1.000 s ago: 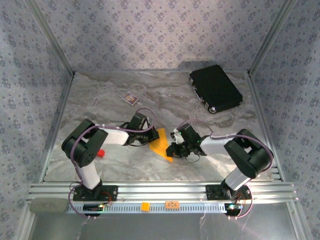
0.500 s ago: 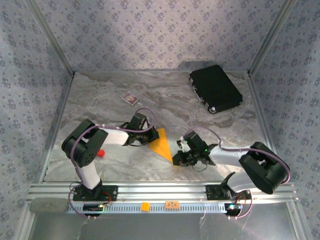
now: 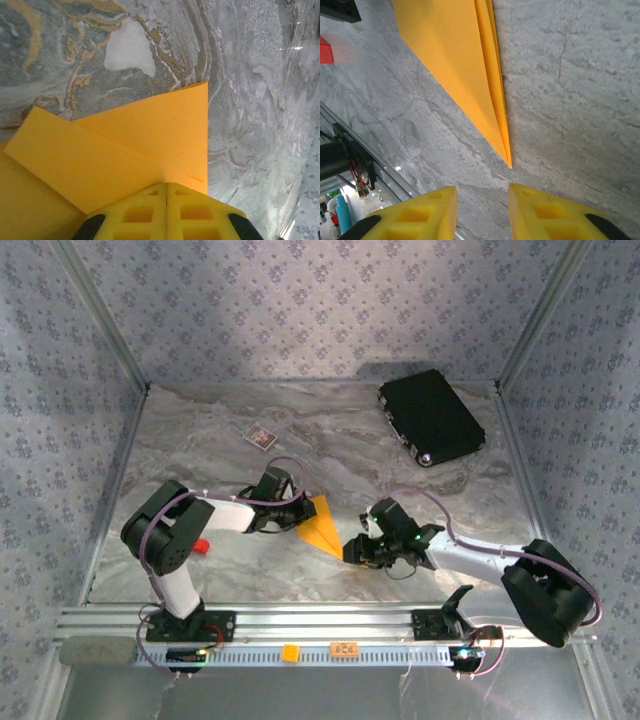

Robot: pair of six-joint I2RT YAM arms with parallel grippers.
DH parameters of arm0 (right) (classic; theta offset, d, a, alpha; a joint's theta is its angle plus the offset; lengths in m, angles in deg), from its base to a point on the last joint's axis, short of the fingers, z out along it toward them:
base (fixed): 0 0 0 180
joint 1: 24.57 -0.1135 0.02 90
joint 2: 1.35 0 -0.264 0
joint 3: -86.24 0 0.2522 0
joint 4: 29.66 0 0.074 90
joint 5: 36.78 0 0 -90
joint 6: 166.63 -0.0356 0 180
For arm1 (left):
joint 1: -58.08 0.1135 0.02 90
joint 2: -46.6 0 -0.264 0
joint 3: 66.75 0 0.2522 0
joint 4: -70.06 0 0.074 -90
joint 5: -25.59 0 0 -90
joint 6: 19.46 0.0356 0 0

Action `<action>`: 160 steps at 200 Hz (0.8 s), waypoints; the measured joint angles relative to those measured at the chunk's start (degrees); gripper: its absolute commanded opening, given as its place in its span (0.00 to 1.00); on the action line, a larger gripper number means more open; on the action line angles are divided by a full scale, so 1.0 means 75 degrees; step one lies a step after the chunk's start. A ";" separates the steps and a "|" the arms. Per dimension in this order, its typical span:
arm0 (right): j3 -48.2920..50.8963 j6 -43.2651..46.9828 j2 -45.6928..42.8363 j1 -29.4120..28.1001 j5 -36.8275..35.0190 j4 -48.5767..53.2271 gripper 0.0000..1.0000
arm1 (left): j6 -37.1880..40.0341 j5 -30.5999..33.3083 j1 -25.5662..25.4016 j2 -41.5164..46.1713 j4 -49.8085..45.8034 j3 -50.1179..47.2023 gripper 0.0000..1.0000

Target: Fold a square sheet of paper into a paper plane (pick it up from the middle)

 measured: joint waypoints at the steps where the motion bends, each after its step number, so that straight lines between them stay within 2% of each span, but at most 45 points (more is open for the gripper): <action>1: -0.0003 0.0000 0.0009 0.0000 0.0000 0.0000 0.34 | -0.0006 0.0000 0.0000 0.0000 0.0003 0.0000 0.05; 54: -0.0055 -0.0256 0.0790 0.0009 0.0277 -0.0306 0.34 | -0.0143 0.0058 0.0000 0.0015 0.0009 -0.0012 0.05; 160: -0.0082 -0.0641 0.1087 0.0472 0.0484 -0.1358 0.33 | -0.0230 0.0064 0.0000 0.0015 0.0012 -0.0012 0.05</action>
